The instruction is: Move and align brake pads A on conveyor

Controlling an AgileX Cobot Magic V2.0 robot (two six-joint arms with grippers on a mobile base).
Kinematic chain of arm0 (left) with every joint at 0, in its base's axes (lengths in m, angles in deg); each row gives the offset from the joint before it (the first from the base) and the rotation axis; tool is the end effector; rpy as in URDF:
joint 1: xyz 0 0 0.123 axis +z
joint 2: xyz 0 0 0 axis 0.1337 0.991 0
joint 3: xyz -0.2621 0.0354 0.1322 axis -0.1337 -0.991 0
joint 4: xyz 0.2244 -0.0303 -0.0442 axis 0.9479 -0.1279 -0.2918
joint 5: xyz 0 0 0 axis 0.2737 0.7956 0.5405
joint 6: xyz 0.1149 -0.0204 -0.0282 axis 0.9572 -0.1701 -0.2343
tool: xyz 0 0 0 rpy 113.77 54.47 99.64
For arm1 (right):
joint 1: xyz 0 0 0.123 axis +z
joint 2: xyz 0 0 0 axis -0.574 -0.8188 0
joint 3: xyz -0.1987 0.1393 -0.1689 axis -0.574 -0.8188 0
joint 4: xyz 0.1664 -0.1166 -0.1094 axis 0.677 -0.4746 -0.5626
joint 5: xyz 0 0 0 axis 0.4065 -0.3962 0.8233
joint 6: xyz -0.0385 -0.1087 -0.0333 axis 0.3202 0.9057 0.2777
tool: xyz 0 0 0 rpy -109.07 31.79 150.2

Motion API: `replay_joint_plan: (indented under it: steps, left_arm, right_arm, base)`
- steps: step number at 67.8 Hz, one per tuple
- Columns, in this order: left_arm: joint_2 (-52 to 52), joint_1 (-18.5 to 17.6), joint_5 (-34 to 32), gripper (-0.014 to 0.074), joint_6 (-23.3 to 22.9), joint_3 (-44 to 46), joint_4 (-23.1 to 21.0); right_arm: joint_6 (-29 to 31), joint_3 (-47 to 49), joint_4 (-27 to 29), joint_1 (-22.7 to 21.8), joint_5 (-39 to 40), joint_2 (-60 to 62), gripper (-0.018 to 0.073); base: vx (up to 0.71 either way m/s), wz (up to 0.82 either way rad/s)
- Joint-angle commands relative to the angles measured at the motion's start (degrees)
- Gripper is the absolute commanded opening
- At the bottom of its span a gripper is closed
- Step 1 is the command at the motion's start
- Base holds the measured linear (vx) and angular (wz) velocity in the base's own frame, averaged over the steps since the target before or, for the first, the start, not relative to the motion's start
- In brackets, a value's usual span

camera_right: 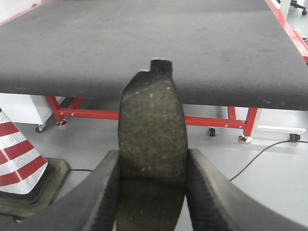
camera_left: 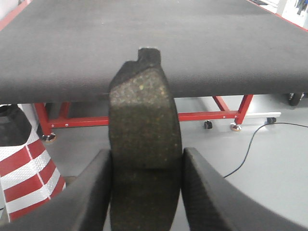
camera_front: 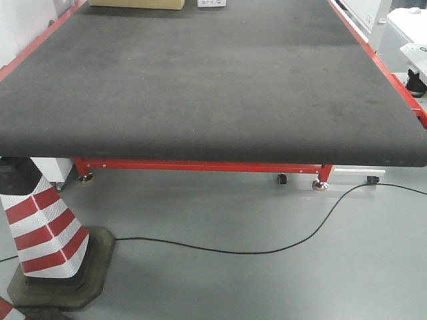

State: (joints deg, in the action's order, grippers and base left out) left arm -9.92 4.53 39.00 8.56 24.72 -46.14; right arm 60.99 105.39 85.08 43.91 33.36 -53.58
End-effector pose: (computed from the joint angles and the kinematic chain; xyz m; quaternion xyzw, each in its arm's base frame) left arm 0.0415 -0.0163 0.2658 0.0448 0.8001 -0.0720 0.5938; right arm 0.0455 0.0075 0.2741 -0.0384 0.8050 0.0652 0.5884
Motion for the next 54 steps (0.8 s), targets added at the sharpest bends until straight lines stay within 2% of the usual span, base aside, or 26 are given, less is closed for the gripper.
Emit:
replay_joint_plan:
  steps: [1,28,54]
  left_arm:
    - [0.7,-0.2,-5.5,-0.0006,0.0,1.7,-0.9]
    - [0.7,-0.2,-5.5,-0.0006,0.0,1.7,-0.9]
    - [0.7,-0.2,-5.5,-0.0006,0.0,1.7,-0.9]
  right_arm:
    - [0.4,1.8,-0.3,-0.3,5.7,-0.6,-0.0007]
    - [0.4,1.8,-0.3,-0.3,5.7,-0.6,-0.0007]
    - [0.4,1.8,-0.3,-0.3,5.7,-0.6,-0.0007]
  base:
    - [0.05,-0.06]
    - [0.11,-0.04]
    - [0.31,-0.02]
